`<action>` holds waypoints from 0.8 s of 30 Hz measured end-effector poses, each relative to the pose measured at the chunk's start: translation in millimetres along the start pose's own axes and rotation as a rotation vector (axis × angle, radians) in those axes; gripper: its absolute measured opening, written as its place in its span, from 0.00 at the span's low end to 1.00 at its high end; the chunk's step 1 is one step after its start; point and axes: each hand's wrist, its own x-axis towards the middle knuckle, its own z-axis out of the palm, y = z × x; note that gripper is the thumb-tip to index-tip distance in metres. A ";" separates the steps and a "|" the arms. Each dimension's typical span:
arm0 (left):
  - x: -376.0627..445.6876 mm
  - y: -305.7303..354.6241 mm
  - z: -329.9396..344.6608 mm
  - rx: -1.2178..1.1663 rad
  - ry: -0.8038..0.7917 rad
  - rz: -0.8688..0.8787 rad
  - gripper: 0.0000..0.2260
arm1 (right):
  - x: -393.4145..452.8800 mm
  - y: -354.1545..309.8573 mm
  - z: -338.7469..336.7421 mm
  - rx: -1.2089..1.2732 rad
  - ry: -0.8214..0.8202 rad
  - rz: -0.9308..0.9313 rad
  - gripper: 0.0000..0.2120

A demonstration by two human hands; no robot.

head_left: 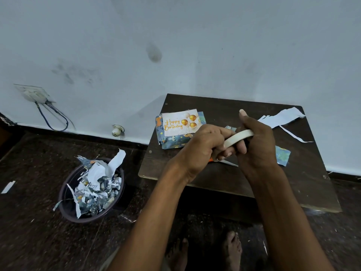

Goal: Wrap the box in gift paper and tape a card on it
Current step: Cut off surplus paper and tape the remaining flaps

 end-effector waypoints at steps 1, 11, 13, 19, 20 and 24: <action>0.6 -0.5 -0.1 0.000 0.001 0.003 0.16 | 0.0 0.1 -0.3 0.002 0.007 0.007 0.26; 2.3 -4.7 -3.9 -0.007 0.037 0.048 0.14 | 1.7 -2.4 -0.6 -0.013 0.097 -0.098 0.21; 2.5 -5.6 -5.0 0.008 0.056 0.025 0.15 | -2.2 -3.7 1.5 -0.135 0.049 -0.226 0.25; 2.5 -5.2 -5.5 0.065 0.055 0.035 0.19 | -9.2 -2.5 3.6 -0.198 0.014 -0.223 0.24; 2.3 -4.7 -5.1 0.053 0.046 0.034 0.19 | -9.3 -3.5 3.3 -0.152 0.015 -0.187 0.24; 2.2 -3.1 -2.3 0.007 0.005 0.037 0.18 | -8.6 -8.7 2.3 -0.060 0.030 -0.080 0.25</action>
